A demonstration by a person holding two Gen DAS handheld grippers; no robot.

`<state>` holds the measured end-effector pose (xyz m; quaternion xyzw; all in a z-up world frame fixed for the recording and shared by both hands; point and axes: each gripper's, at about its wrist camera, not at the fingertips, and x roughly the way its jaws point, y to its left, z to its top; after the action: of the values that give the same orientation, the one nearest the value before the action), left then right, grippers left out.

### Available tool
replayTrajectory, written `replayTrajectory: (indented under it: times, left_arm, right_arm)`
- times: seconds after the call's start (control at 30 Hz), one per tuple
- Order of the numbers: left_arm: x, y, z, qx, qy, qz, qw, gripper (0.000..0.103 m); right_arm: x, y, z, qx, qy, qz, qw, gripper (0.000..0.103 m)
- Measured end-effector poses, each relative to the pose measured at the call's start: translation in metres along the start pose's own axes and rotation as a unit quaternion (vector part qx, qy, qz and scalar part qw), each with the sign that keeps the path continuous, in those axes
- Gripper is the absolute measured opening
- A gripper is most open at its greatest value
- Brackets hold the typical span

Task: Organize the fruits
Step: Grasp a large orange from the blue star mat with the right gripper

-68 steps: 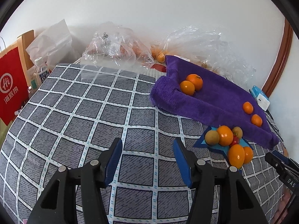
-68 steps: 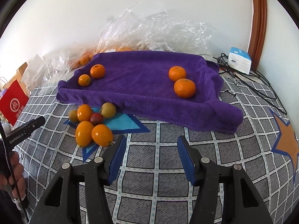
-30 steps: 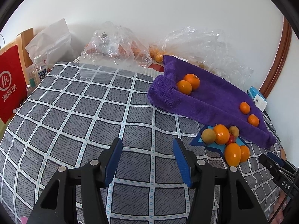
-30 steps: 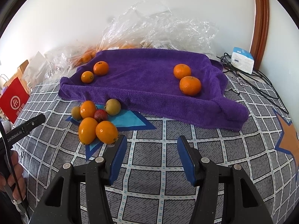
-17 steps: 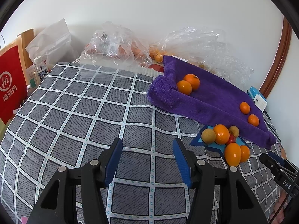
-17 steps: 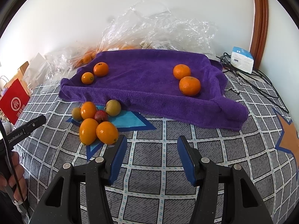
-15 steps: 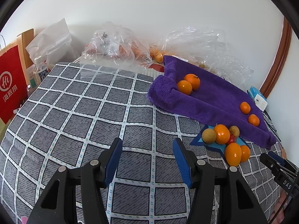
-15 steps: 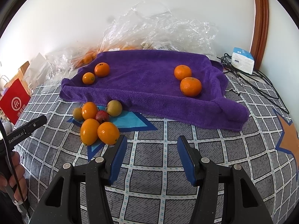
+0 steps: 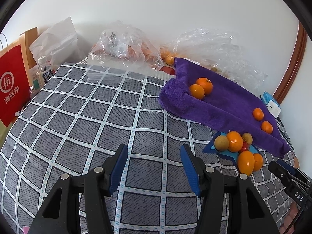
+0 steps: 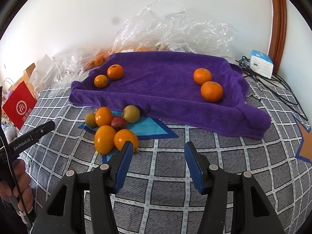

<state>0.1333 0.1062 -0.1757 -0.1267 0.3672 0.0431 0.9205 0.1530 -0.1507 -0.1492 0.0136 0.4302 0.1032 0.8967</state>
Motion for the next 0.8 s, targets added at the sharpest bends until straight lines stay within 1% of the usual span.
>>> replayTrajectory:
  times: [0.1,0.2,0.23,0.3,0.5,0.57,0.6,0.8]
  left_arm:
    - [0.001,0.000,0.000,0.001,0.001,0.000,1.0000,0.054]
    - [0.000,0.001,0.000,-0.002,0.000,0.000,1.0000,0.054]
    - [0.000,0.001,-0.001,-0.003,-0.001,0.000,1.0000,0.054]
    - [0.000,0.000,-0.001,0.000,0.002,0.001,1.0000,0.054]
    - [0.003,-0.003,-0.003,0.017,0.015,0.002,0.9997,0.054]
    - [0.006,-0.004,-0.003,0.021,0.025,0.000,0.9995,0.054]
    - [0.006,-0.005,-0.003,0.022,0.027,-0.002,0.9994,0.054]
    - [0.009,-0.005,-0.004,0.025,0.035,0.001,0.9991,0.054]
  right_arm:
    - [0.004,0.006,0.001,0.001,0.005,0.027,1.000,0.051]
    - [0.010,0.016,0.001,-0.015,0.007,0.026,1.000,0.047]
    - [0.015,0.020,0.001,-0.018,0.016,0.026,0.999,0.043]
    - [0.021,0.024,0.001,-0.018,0.028,0.032,0.999,0.039]
    - [0.036,0.035,0.001,-0.040,0.040,0.026,0.998,0.038]
    - [0.038,0.036,0.002,-0.046,0.035,0.025,0.998,0.034]
    - [0.039,0.037,0.003,-0.048,0.036,0.023,0.998,0.031]
    - [0.030,0.033,0.004,-0.042,0.019,0.017,0.999,0.030]
